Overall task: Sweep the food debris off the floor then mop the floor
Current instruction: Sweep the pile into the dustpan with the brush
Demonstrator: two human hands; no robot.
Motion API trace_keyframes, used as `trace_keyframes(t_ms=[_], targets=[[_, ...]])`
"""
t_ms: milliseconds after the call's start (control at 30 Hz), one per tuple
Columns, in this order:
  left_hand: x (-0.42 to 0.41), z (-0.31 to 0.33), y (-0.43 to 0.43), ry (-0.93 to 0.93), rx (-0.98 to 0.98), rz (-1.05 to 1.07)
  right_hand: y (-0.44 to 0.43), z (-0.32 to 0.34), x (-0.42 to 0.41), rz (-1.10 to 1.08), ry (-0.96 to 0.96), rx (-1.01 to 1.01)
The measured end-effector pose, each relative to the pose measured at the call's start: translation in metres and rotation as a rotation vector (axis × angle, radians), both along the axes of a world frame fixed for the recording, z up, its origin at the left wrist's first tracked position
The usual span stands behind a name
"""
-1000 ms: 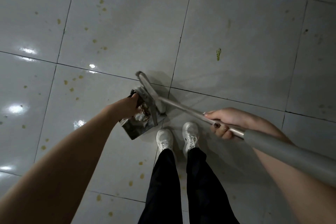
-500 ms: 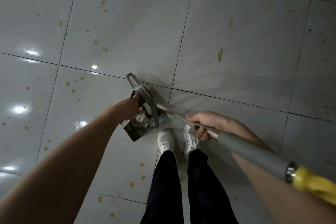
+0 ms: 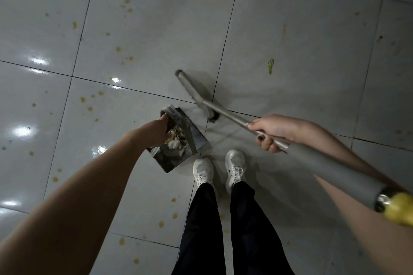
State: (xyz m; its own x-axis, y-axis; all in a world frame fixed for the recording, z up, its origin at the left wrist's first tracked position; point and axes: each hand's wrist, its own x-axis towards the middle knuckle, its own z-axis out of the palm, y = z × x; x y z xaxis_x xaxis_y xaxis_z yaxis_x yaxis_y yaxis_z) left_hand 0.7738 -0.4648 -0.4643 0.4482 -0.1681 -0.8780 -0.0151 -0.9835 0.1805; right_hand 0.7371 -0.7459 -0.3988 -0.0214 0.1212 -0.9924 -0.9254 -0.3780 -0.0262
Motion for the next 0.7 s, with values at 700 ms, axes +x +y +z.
trace_keyframes(t_ms=[700], targets=[[-0.014, -0.004, 0.018, -0.003, 0.009, 0.077, 0.024, 0.001, -0.008, -0.053, -0.022, 0.054]])
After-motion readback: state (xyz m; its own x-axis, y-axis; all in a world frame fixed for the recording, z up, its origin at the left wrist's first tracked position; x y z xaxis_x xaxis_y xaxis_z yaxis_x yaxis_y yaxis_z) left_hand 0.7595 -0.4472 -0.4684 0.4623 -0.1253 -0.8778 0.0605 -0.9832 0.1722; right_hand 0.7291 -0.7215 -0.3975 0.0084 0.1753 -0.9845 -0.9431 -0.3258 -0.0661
